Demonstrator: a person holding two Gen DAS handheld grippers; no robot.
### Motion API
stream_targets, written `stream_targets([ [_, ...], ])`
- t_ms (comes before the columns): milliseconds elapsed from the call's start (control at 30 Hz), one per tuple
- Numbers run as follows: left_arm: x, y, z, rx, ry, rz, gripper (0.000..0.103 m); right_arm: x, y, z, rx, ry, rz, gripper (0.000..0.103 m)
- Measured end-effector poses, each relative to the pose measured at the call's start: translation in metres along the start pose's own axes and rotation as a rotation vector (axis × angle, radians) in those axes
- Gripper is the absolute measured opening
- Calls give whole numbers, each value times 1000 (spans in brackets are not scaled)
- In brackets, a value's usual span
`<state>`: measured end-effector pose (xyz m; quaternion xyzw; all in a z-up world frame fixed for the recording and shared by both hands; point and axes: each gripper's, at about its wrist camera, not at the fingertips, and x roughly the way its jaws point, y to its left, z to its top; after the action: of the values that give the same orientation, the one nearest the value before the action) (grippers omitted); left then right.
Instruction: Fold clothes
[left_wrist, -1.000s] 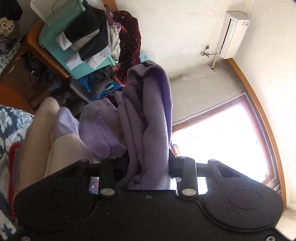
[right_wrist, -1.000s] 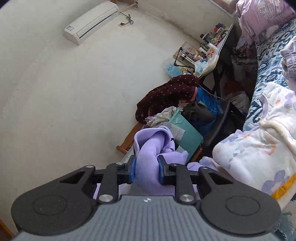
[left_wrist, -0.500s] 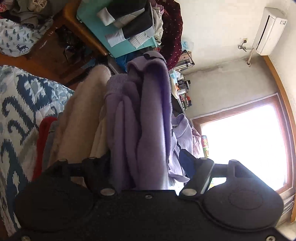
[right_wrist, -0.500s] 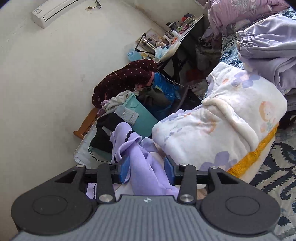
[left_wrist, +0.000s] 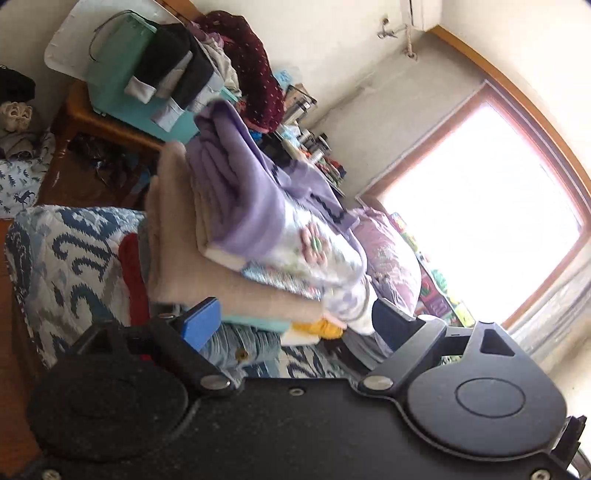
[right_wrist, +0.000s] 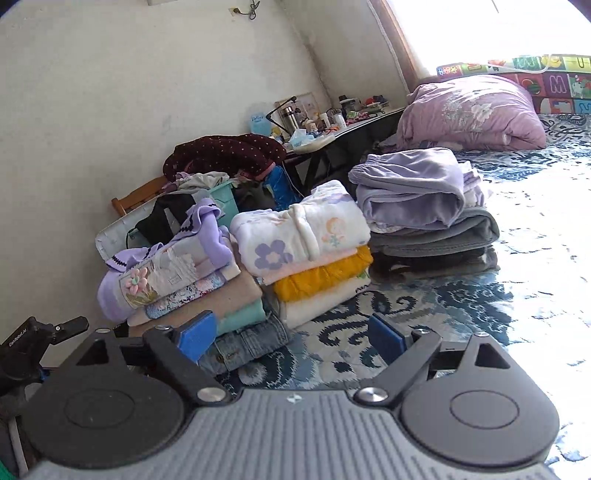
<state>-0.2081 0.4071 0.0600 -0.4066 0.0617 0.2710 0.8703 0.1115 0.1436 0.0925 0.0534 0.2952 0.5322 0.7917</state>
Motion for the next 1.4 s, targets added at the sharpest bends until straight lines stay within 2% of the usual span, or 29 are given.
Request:
stream_targets([
  [67, 5, -17, -28, 62, 81, -22, 98, -35, -13, -22, 27, -5, -76, 94],
  [167, 17, -51, -75, 170, 205, -57, 100, -85, -32, -52, 96, -13, -180, 102],
  [267, 27, -88, -115, 301, 302, -36, 103, -128, -43, -74, 148, -33, -296, 102],
  [367, 32, -125, -152, 440, 371, -84, 103, -166, -48, -91, 170, -50, -428, 103],
  [500, 21, -179, -195, 629, 389, -137, 103, -201, -48, -103, 187, -56, -560, 103],
  [600, 7, -209, -216, 719, 355, -165, 103, -222, -41, -113, 156, -49, -661, 103],
  [667, 0, -226, -228, 765, 365, -205, 103, -234, -37, -119, 146, -45, -704, 103],
  [800, -16, -249, -244, 791, 360, -243, 103, -252, -32, -128, 149, -53, -760, 103],
  [900, -31, -263, -254, 821, 319, -223, 103, -265, -30, -135, 158, -62, -783, 103],
  [1167, -57, -275, -269, 848, 296, -157, 103, -285, -23, -152, 189, -66, -768, 103],
  [1400, -62, -281, -277, 864, 327, -122, 103, -299, -18, -154, 185, -89, -783, 103],
])
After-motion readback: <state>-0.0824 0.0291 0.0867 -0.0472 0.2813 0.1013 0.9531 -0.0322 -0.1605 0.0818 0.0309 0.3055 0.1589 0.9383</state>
